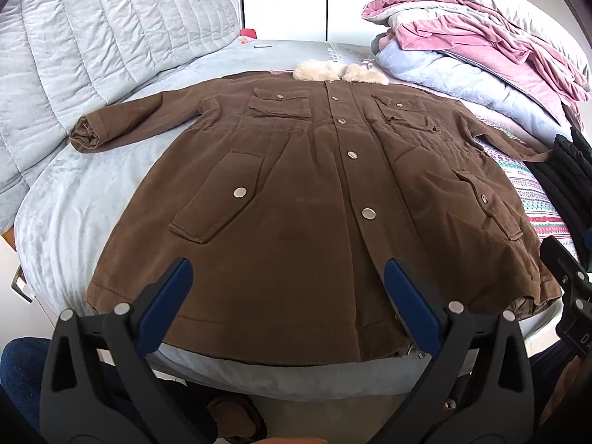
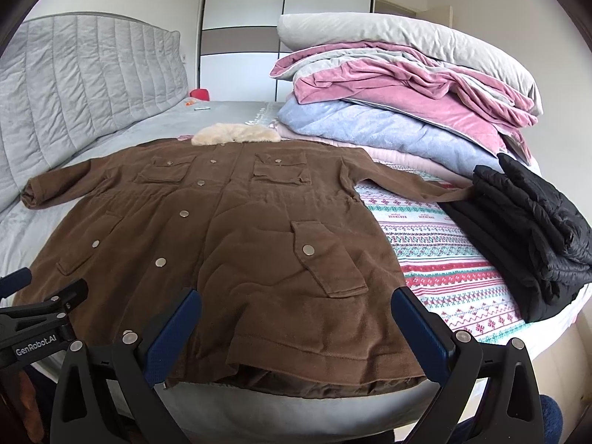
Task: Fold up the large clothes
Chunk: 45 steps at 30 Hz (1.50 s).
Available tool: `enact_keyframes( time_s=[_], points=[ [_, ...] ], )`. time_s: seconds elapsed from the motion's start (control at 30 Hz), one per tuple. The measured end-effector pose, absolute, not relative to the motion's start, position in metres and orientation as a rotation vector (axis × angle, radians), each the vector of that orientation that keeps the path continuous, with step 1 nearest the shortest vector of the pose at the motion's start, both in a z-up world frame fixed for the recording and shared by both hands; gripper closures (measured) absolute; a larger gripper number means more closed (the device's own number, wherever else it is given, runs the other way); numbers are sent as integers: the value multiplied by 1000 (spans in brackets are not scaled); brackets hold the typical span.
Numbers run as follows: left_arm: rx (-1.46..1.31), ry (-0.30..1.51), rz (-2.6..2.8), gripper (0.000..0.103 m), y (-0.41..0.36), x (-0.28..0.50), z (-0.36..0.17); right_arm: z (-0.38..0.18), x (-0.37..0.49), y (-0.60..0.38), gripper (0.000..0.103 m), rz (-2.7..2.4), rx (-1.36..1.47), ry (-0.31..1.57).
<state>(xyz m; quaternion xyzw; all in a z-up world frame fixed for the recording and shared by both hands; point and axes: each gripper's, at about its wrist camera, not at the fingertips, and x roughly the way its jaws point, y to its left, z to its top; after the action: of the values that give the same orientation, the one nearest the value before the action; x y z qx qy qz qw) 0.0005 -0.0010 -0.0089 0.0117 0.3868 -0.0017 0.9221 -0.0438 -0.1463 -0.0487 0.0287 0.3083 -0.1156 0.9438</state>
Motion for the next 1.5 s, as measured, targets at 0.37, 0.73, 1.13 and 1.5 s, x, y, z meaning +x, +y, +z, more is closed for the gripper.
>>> enact_keyframes(
  time_s=[0.37,0.73,1.13,1.5],
  points=[
    [-7,754,-22,0,-2,1,-9,-50,-42,-146,0,-237,44,636],
    [-19,741,-29,0,-3,0,-8,-49,-43,-147,0,-243,36,629],
    [-24,754,-8,0,16,-3,-4,-46,-46,-151,0,-315,8,620],
    [-94,764,61,0,62,-3,-4,-52,-44,-152,0,-353,-20,655]
  ],
)
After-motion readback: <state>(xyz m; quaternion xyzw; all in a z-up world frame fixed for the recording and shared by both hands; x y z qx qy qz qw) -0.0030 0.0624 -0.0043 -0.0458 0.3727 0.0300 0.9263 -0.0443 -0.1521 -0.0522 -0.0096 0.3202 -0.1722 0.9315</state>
